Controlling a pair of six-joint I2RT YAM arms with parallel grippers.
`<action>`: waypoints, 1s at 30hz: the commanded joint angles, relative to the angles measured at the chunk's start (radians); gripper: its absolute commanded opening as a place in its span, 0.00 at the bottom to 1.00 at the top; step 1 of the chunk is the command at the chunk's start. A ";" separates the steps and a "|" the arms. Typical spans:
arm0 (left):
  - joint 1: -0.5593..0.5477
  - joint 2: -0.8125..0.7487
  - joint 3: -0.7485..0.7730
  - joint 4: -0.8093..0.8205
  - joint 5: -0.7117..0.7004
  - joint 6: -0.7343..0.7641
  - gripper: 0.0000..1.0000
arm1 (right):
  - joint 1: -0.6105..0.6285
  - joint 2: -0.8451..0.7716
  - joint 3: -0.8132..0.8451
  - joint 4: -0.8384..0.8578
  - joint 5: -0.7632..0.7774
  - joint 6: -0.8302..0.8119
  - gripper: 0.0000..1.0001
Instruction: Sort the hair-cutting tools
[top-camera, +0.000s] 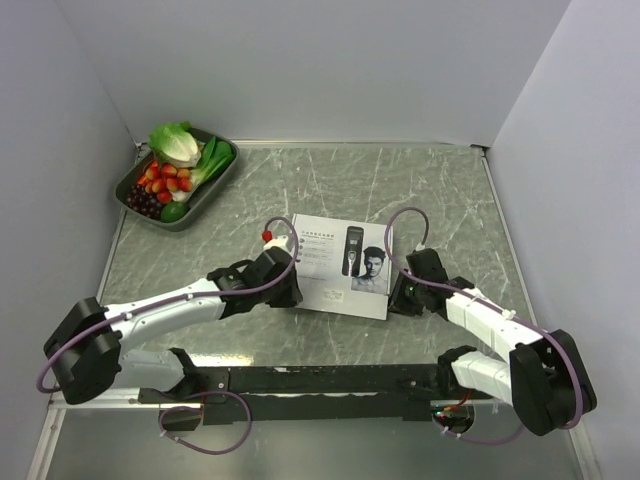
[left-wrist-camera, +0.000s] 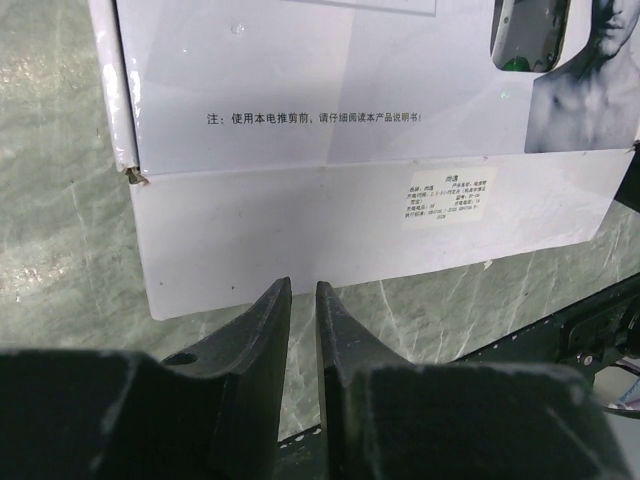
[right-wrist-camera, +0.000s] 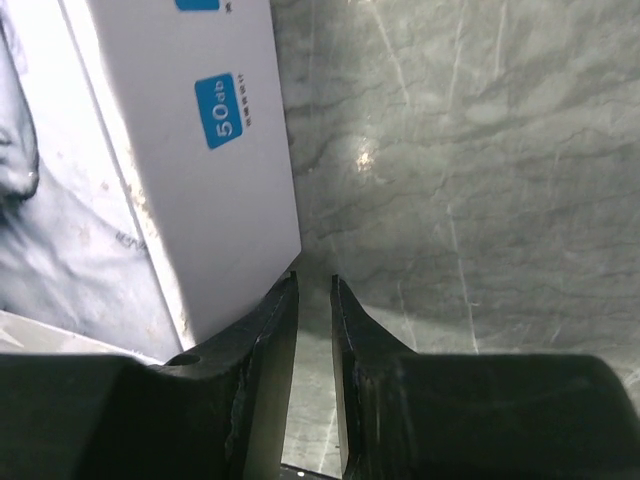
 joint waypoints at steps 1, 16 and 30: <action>-0.006 0.019 0.041 0.036 -0.005 0.014 0.22 | 0.012 -0.026 0.001 0.011 -0.021 0.025 0.28; -0.006 0.148 0.030 0.096 -0.051 0.020 0.21 | 0.012 -0.038 -0.011 0.004 0.035 0.015 0.29; -0.006 0.214 0.021 0.176 -0.077 0.034 0.19 | 0.053 -0.309 -0.018 -0.159 0.113 0.022 0.29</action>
